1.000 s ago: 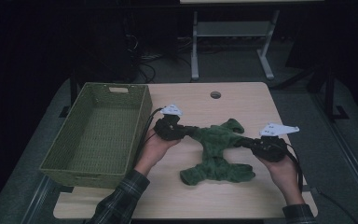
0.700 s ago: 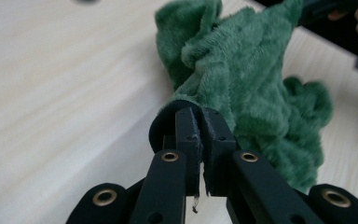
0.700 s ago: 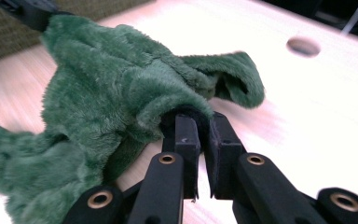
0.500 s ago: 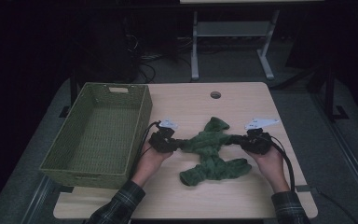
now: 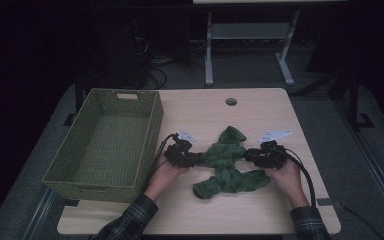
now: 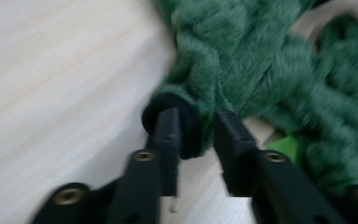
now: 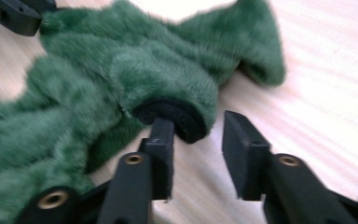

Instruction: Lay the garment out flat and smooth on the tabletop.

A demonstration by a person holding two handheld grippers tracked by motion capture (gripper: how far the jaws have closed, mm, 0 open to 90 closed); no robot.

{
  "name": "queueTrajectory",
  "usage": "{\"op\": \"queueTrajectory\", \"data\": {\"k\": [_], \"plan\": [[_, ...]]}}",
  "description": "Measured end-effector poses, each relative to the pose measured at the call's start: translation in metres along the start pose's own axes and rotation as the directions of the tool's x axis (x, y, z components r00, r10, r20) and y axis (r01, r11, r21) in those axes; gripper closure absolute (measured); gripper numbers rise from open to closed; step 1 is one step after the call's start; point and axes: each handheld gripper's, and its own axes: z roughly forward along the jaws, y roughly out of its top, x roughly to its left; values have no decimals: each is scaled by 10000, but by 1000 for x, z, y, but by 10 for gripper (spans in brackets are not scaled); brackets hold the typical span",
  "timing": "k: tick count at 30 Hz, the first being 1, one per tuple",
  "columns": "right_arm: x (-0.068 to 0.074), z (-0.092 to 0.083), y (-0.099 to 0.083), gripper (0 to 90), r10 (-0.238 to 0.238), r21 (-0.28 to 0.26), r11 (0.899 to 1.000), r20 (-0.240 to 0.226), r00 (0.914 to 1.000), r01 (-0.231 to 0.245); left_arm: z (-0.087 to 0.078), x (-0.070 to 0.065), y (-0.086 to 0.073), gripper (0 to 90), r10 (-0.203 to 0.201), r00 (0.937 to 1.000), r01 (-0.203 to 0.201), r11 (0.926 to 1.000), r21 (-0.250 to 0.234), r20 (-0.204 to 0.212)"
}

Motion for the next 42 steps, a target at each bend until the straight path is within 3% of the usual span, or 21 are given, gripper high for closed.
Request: {"op": "queueTrajectory", "data": {"k": [5,7,10,16,18,22,24,29,30,32,33,35,37,38,42], "plan": [[-3,-19,8,587,155,-809,9966,152,9998,-142,-13,0,27,564,304,9995,-300,9969,-726,36],[-6,-22,11,578,216,-804,9966,239,9995,-197,-12,0,41,562,490,9988,-491,9940,-978,-35],[-12,-22,14,577,363,-857,9957,264,9990,-339,1,2,63,577,703,9975,-690,9889,-1315,57],[-15,-21,15,578,527,-1009,9936,227,9984,-502,42,7,87,621,942,9947,-891,9899,-1101,419],[-14,-20,14,578,590,-976,9936,113,9982,-577,56,7,89,621,1034,9922,-979,9921,-781,700],[-12,-17,14,577,430,-953,9945,46,9991,-423,75,4,87,626,1155,9895,-1132,9931,-307,874],[-12,-16,15,578,418,-958,9945,25,9991,-414,79,5,86,629,1313,9874,-1309,9913,-112,879],[-13,-15,14,578,427,-893,9951,51,9991,-420,86,2,82,625,1289,9854,-1307,9914,90,1113],[-13,-15,14,578,429,-911,9949,39,9991,-424,86,2,82,620,1474,9828,-1505,9884,206,1111],[-13,-15,15,578,450,-923,9948,75,9990,-441,88,0,81,626,1509,9834,-1545,9876,285,1011],[-13,-14,15,578,511,-925,9944,67,9987,-502,89,0,81,660,1682,9807,-1736,9836,482,1001],[-14,-13,16,578,591,-922,9940,92,9982,-580,91,1,80,779,1533,9847,-1581,9859,554,835],[-15,-11,16,579,689,-924,9934,93,9976,-678,88,4,80,867,1348,9874,-1376,9900,300,827],[-16,-9,17,582,654,-949,9934,114,9978,-640,85,5,79,878,1150,9904,-1159,9932,62,772],[-19,-4,18,587,853,-991,9916,167,9962,-832,68,9,81,884,906,9940,-866,9941,-656,605]]}}
